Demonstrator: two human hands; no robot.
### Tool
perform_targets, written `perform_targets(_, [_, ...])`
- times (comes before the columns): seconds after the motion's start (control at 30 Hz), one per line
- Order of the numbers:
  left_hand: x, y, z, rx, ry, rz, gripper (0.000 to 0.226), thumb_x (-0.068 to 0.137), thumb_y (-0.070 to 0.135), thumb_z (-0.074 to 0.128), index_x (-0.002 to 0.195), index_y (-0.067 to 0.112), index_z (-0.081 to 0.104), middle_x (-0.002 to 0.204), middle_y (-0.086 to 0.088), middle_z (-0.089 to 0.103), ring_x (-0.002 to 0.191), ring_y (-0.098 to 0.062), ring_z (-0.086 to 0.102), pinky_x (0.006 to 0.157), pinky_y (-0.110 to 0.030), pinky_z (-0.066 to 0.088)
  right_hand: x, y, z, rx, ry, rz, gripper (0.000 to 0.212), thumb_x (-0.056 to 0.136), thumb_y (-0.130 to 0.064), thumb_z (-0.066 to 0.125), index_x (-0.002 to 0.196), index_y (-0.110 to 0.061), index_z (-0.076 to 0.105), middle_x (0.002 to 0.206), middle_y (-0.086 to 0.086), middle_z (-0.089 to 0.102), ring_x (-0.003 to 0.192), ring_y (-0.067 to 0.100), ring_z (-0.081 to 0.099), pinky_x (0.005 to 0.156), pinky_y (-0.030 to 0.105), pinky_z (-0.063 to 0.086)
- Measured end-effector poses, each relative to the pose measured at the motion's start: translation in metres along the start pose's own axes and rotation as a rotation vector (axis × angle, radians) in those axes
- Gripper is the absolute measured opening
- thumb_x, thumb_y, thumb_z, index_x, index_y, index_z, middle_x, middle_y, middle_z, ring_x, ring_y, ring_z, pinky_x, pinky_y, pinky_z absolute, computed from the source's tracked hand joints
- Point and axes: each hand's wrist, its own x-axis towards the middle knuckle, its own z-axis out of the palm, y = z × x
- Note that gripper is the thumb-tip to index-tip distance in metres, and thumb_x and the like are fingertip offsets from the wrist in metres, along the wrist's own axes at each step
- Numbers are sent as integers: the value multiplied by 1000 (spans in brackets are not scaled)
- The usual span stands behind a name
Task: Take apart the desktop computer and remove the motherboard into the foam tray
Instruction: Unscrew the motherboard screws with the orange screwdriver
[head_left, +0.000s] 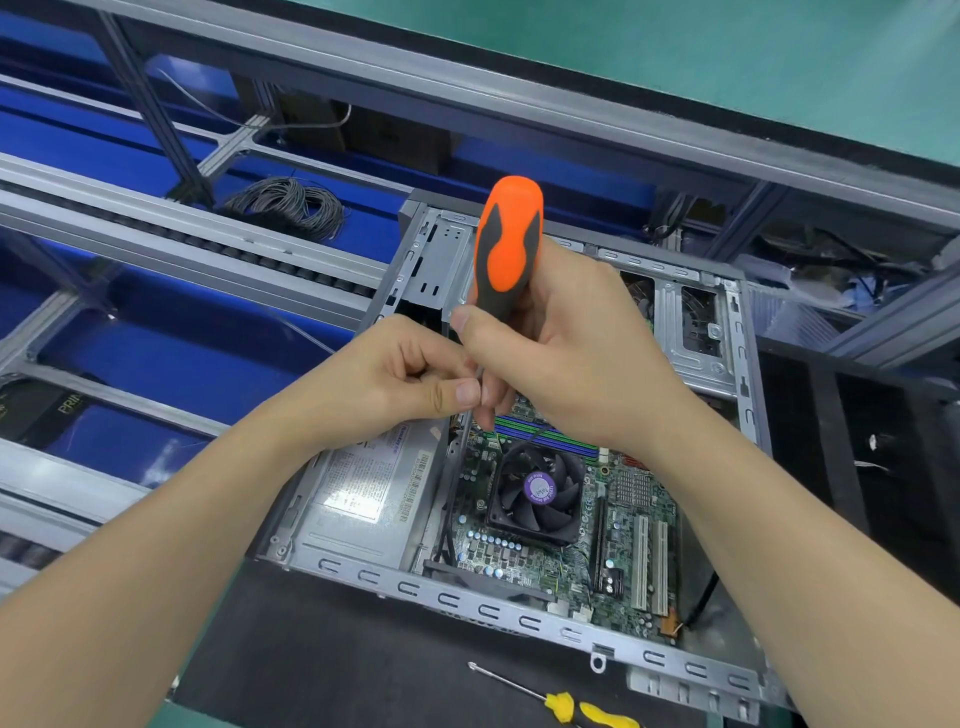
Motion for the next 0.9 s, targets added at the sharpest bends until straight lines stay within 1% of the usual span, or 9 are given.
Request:
perform_targets(0.13, [0,-3,-1,-1,5,1,41,93,52,67,91,12,78,73,-36,60,50,-32,33,53,-23,28,0,-1,0,4,-1,9,17,95,-17,63,91,-7,49,58,4,69,46,21,70,48,43,58])
perform_targets(0.27, [-1,-4,-1,4,8,2,35,96,43,66,91,11,78,69,-17,66,50,-12,36,53,-19,29,1,-2,0,4,-4,11,17,95,-17,63,91,-8,49,58,5,68,46,21,70,48,42,58])
perform_targets(0.37, [-1,-3,-1,-4,10,-1,31,97,39,66,91,10,77,72,-24,65,50,-18,36,53,-21,30,1,-2,0,8,-8,14,17,95,-17,62,92,-7,49,57,5,68,46,22,70,48,42,58])
perform_targets(0.47, [-1,-3,0,-10,12,-3,35,95,45,67,91,11,77,73,-31,63,51,-34,34,53,-24,29,1,-1,1,4,-17,18,18,95,-18,62,93,-7,49,58,7,68,46,23,70,49,43,58])
perform_targets(0.6, [-1,-4,-1,-4,17,-7,27,95,34,67,90,9,77,75,-30,65,53,-35,36,54,-19,33,1,1,1,7,-18,6,18,95,-20,62,93,-8,48,58,6,68,47,21,71,49,43,58])
perform_targets(0.67, [0,-4,0,-21,13,-16,33,95,39,68,90,9,77,70,-22,66,50,-23,36,54,-17,32,1,1,1,4,-17,13,19,95,-21,62,93,-8,48,58,7,68,47,22,71,49,44,58])
perform_targets(0.73, [0,-3,1,-14,-6,-3,33,97,38,65,90,8,77,66,7,67,50,-4,37,54,-14,31,0,1,2,15,-33,23,19,96,-19,62,93,-6,49,60,8,68,48,23,71,50,46,58])
perform_targets(0.8, [0,-1,2,-20,-27,4,26,97,38,65,93,16,77,72,18,69,58,1,50,59,-17,39,-1,-2,-2,69,-96,21,16,97,-11,62,96,-1,50,64,10,68,51,26,71,52,50,58])
perform_targets(0.9, [-1,6,2,-88,-69,-44,18,90,43,73,96,28,79,88,4,76,83,-14,70,80,-23,52,-2,-9,-17,197,-318,22,9,100,3,61,101,8,54,80,19,67,64,34,71,61,47,60])
